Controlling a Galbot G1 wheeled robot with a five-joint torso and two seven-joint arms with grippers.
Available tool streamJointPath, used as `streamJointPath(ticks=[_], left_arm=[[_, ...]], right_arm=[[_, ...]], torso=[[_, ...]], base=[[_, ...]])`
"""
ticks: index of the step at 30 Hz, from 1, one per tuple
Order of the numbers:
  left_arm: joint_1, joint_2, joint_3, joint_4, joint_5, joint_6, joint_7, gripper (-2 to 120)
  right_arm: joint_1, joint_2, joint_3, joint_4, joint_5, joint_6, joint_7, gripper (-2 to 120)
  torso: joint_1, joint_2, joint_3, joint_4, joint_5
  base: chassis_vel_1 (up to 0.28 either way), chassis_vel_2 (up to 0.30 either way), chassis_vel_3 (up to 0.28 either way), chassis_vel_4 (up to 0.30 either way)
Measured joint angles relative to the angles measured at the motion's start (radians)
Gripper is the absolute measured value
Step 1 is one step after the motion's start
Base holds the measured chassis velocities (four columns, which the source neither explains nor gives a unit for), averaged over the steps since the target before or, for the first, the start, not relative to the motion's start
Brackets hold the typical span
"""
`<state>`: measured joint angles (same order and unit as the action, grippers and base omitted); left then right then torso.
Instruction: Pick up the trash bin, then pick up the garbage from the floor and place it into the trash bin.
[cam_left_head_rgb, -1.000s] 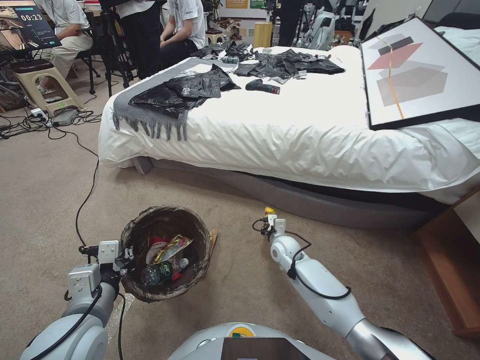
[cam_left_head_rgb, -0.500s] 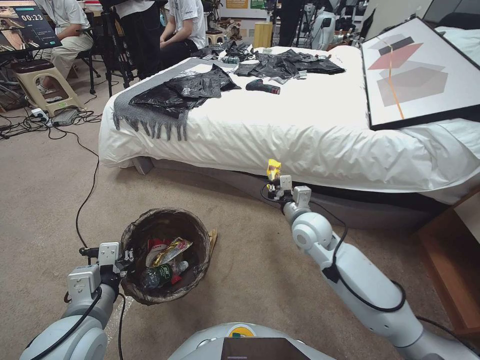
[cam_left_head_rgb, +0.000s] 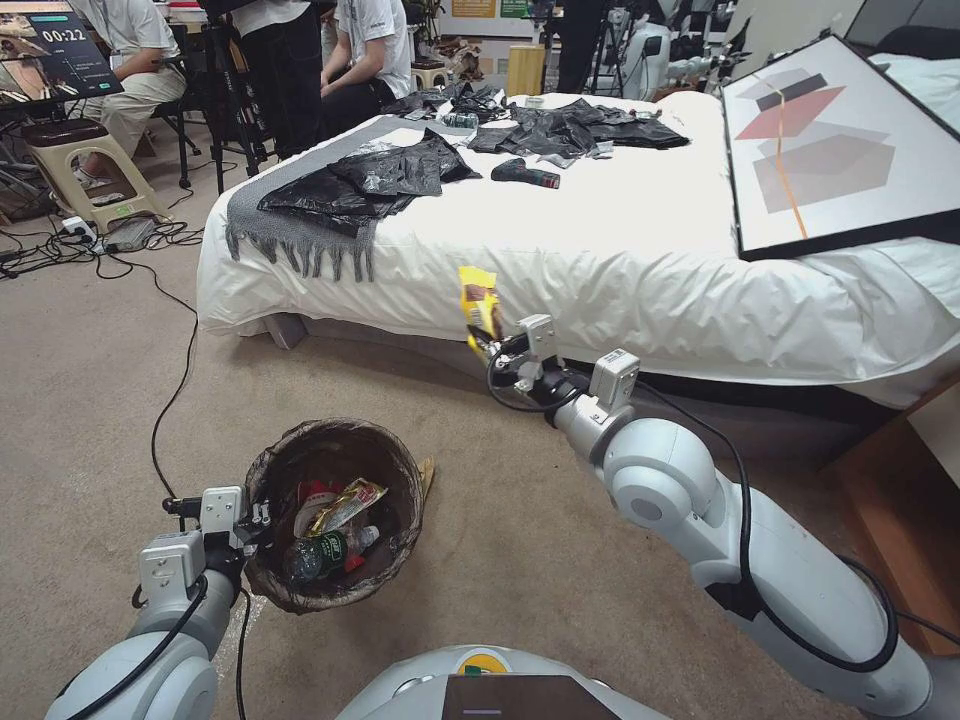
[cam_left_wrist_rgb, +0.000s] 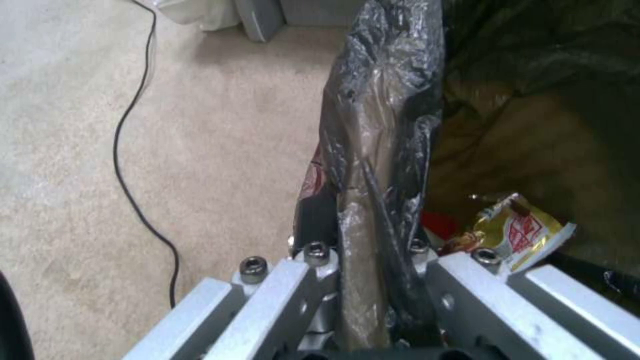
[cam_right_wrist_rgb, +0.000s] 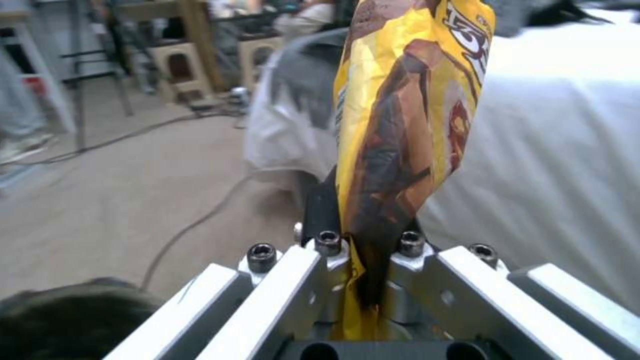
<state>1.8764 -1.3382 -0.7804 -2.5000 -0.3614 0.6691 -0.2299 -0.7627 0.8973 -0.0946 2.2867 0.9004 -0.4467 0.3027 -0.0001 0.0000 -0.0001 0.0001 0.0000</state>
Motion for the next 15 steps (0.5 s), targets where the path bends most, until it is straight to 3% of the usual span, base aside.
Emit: streamJointPath(ticks=[6, 15], left_arm=[[0.000, -0.008, 0.007, 0.000, 0.003, 0.015, -0.008, 3], [-0.004, -0.011, 0.011, 0.000, 0.003, 0.032, -0.009, 3]], right_arm=[[0.062, -0.015, -0.058, 0.026, 0.015, 0.002, -0.053, 0], [0.188, -0.042, -0.237, 0.047, 0.037, 0.030, -0.107, 0]], torso=[[0.000, 0.000, 0.000, 0.0000, -0.0001], [0.000, 0.000, 0.000, 0.0000, 0.0000]], base=[[0.000, 0.000, 0.000, 0.000], [0.000, 0.000, 0.000, 0.000]])
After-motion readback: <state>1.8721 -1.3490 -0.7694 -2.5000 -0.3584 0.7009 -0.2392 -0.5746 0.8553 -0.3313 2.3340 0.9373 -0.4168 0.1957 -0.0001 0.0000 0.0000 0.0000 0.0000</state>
